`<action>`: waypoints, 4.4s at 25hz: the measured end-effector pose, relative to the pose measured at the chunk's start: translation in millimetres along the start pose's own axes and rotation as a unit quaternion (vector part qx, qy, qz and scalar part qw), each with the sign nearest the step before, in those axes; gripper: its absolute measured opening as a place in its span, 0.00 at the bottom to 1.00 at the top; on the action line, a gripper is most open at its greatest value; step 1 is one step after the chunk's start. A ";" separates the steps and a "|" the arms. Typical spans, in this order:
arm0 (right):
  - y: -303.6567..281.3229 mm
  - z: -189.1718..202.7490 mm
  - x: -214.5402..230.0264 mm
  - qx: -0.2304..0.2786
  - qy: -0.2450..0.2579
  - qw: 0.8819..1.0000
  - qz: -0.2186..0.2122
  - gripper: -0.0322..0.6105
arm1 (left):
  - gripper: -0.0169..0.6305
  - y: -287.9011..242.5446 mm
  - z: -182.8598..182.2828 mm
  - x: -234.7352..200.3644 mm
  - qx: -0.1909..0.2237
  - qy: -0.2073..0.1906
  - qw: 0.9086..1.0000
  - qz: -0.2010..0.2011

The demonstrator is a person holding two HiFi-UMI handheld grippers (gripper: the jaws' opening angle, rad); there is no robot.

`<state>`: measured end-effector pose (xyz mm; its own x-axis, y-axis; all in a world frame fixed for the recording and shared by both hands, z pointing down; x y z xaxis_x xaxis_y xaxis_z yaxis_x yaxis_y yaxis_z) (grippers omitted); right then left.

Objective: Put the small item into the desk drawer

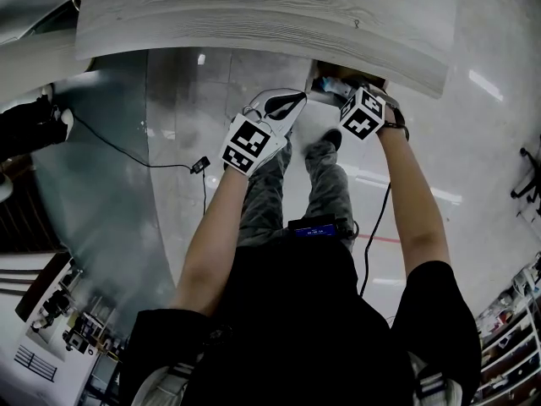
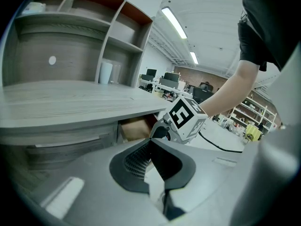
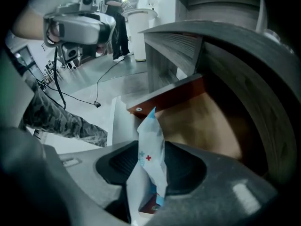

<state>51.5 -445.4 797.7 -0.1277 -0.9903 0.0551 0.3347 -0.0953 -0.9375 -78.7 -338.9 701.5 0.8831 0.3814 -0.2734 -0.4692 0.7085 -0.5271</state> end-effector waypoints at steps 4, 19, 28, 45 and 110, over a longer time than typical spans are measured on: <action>1.2 0.2 -0.4 0.000 -0.004 1.000 -0.001 0.31 | 0.03 0.8 1.4 -0.3 -0.002 -0.001 1.000 0.001; 60.3 -2.5 -6.5 0.020 -0.036 0.999 0.032 0.31 | 0.03 11.5 -27.9 13.7 0.006 -0.018 1.000 0.018; 117.1 -4.0 -9.0 0.056 -0.064 0.994 0.074 0.18 | 0.03 15.9 -63.1 24.6 0.017 -0.034 0.999 0.034; 232.6 -4.1 -26.6 0.150 -0.125 0.967 0.165 0.07 | 0.03 27.7 -112.0 55.5 0.036 -0.066 0.996 0.054; 314.9 36.9 -211.2 0.357 -0.351 0.845 0.187 0.05 | 0.03 153.7 -58.7 173.2 0.106 -0.021 0.993 0.052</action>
<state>218.4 -270.0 503.5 0.6134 -0.7566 0.2264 0.7391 0.4489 -0.5022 2.5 -198.8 525.8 0.8313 0.4794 -0.2814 -0.5520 0.7714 -0.3165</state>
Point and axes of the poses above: the fingertips, and each gripper's own axes: y backward along the fingers, x to its right, z out of its underside, the point moved 9 cm from there along y, backward along the fingers
